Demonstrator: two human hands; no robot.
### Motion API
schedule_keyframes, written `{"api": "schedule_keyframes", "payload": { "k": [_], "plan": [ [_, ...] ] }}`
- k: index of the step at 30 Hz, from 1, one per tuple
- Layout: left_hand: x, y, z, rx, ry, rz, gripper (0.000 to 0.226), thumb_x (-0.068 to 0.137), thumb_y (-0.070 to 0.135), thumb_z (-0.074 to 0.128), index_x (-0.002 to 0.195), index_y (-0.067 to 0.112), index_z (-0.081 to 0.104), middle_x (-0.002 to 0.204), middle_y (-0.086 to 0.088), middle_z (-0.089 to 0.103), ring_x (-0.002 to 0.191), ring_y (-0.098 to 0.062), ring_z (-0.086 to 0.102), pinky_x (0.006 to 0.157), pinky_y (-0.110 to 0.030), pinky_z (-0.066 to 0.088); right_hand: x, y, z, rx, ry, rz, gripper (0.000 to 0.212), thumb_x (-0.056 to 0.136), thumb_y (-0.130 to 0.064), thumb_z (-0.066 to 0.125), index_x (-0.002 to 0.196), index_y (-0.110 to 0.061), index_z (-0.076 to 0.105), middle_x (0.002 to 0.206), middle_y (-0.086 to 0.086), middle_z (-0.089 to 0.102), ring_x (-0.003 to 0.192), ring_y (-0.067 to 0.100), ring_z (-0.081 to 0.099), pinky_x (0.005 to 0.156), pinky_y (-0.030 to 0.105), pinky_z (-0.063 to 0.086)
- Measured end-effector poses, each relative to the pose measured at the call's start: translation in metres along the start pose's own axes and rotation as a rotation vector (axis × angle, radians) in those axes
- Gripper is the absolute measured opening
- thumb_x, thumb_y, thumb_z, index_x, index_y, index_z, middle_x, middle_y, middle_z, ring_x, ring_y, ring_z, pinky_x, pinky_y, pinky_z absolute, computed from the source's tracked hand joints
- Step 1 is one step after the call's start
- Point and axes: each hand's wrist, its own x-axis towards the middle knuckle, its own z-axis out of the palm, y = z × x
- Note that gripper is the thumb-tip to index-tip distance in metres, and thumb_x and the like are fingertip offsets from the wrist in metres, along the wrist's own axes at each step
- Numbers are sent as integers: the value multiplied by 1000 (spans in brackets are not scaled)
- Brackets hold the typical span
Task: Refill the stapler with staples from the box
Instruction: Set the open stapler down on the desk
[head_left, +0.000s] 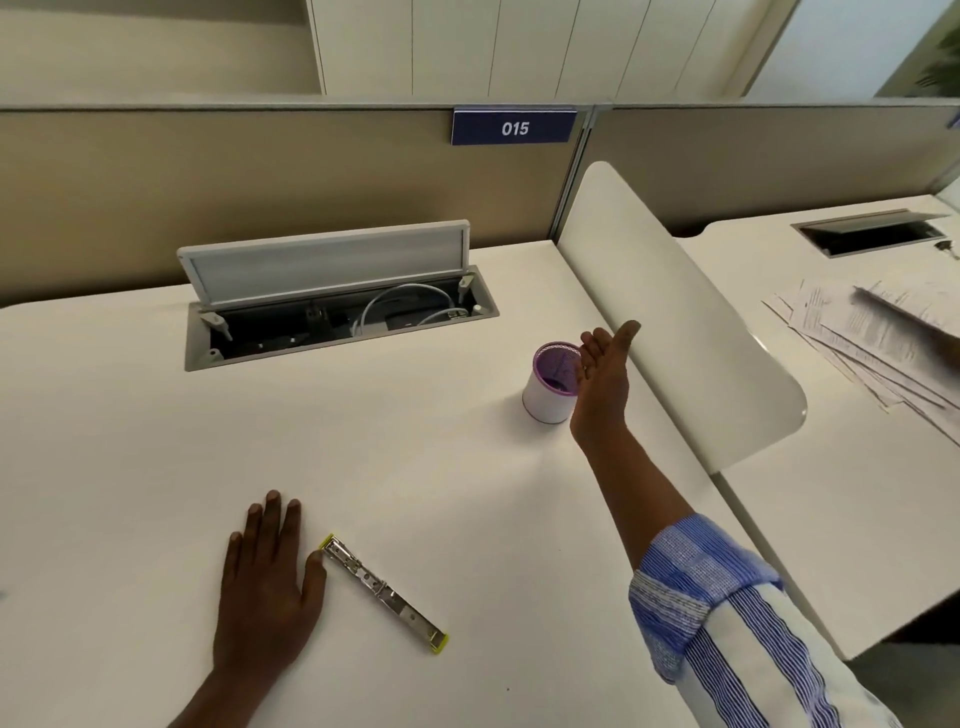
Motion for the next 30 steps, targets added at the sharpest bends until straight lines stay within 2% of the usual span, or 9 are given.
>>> {"api": "schedule_keyframes", "payload": {
  "k": [2,6,8,10,14,19,24,27,30],
  "plan": [
    [0,0,0,6,-1,2,75,92,45,28,156,7,30,167,-9,19,155,-28,16,124,-52,18,-3,6,0,-119,-20,-59,68,100,-66,30,144,-18,51,146,0,54,140,17,46,107,27,39],
    [0,0,-1,4,6,5,75,91,45,28,155,6,31,167,-11,20,155,-30,18,124,-53,18,-8,9,-1,-217,-101,-127,94,82,-79,30,156,-21,38,162,-4,38,148,10,33,118,28,26],
    [0,2,-2,2,14,9,75,92,45,28,155,5,32,166,-12,21,154,-30,19,123,-53,19,-7,8,-2,-230,-116,-158,99,79,-79,30,157,-19,35,165,-3,34,151,10,29,124,33,21],
    [0,3,-2,-3,19,13,75,92,45,28,154,5,33,166,-13,22,154,-31,19,123,-53,19,-5,6,-5,-222,-116,-177,93,84,-74,29,157,-17,34,165,-1,33,152,11,28,127,37,18],
    [0,0,0,-7,25,17,74,92,44,28,154,5,33,166,-13,21,154,-31,19,124,-53,19,-13,-1,-5,-136,-91,-170,65,106,-53,22,157,-14,34,163,3,37,150,14,32,127,39,20],
    [0,-3,2,-1,16,10,72,94,44,27,156,7,30,168,-11,17,155,-28,16,124,-51,17,-61,6,6,-51,-159,-150,70,102,-58,28,151,-11,42,155,8,50,143,16,46,124,36,28],
    [-2,0,-5,-36,-3,7,71,95,43,28,156,6,31,167,-13,18,155,-30,15,125,-50,17,-142,55,20,-67,-345,52,67,100,-61,31,144,-15,51,141,6,63,133,16,57,118,37,37],
    [-2,0,-10,-86,-19,14,71,95,43,27,155,6,32,166,-14,18,155,-30,15,126,-50,15,-194,85,30,-116,-465,190,79,84,-71,39,139,-17,56,137,4,66,129,16,60,118,40,38],
    [-4,-7,-14,-117,-47,49,70,95,42,26,156,7,30,167,-11,15,156,-28,12,127,-44,10,-236,110,38,-215,-558,255,85,77,-75,43,140,-20,56,138,-1,65,131,13,59,119,40,37]
  ]
}}
